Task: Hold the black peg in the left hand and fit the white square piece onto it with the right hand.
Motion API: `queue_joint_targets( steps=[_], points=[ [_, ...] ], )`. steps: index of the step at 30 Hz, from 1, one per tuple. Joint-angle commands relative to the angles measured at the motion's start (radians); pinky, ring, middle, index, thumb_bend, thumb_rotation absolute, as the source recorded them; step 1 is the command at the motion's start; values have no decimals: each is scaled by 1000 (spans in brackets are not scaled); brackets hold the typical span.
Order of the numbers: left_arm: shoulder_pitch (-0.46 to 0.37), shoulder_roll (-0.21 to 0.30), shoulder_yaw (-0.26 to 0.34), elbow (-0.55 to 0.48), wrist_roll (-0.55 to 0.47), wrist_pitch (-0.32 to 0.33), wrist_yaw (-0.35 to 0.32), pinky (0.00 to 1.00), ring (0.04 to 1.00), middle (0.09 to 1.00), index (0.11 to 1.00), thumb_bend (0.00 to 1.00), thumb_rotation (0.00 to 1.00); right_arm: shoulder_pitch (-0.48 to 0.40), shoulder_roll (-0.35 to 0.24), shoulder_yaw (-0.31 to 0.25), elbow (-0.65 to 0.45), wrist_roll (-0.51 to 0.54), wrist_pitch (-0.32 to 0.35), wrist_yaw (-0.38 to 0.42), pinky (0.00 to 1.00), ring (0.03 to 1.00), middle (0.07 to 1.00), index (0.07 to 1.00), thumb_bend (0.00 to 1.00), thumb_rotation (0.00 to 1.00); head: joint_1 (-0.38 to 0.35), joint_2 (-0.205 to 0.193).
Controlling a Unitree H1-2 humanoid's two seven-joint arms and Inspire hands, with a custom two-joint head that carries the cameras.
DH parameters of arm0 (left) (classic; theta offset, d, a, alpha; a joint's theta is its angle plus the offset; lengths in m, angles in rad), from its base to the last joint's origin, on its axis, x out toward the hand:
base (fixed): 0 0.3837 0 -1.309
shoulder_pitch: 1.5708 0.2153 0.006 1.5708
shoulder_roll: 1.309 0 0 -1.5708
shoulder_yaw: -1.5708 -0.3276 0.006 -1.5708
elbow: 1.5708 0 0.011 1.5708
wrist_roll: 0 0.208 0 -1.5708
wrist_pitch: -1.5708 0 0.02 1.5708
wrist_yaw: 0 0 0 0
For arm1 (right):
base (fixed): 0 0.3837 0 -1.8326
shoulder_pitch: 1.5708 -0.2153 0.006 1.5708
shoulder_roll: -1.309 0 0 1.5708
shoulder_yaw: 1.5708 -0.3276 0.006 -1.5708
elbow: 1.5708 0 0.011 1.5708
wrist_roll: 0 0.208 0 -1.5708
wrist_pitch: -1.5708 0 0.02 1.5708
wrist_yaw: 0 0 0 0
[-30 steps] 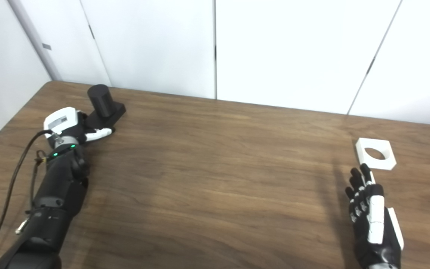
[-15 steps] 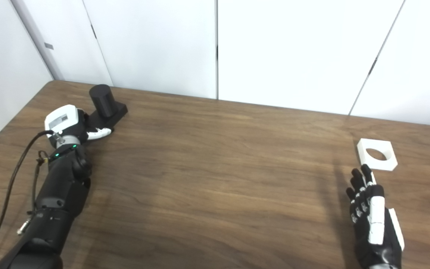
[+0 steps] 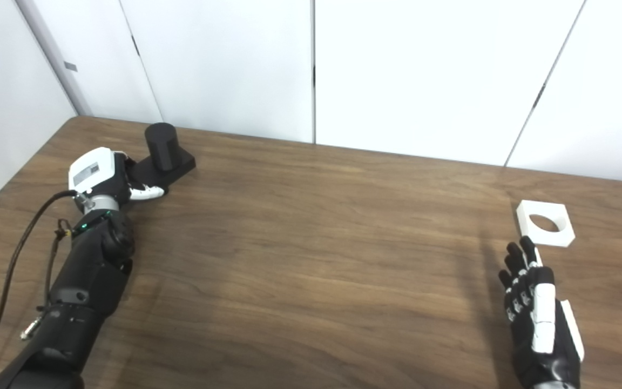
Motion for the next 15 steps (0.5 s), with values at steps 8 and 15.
queue_joint_targets(
  steps=[8, 15],
  points=[
    [29, 37, -38, -81, -121, -30, 19, 629, 731, 708, 489, 509, 59, 89, 23, 14, -63, -5, 0, -14, 1000, 1000, 974, 1000, 470, 1000, -38, 8],
    [117, 16, -108, -212, -169, -72, 23, 686, 762, 724, 489, 506, 54, 87, 26, 17, -64, -11, 3, -19, 1000, 1000, 966, 1000, 457, 1000, -56, 14]
  ],
)
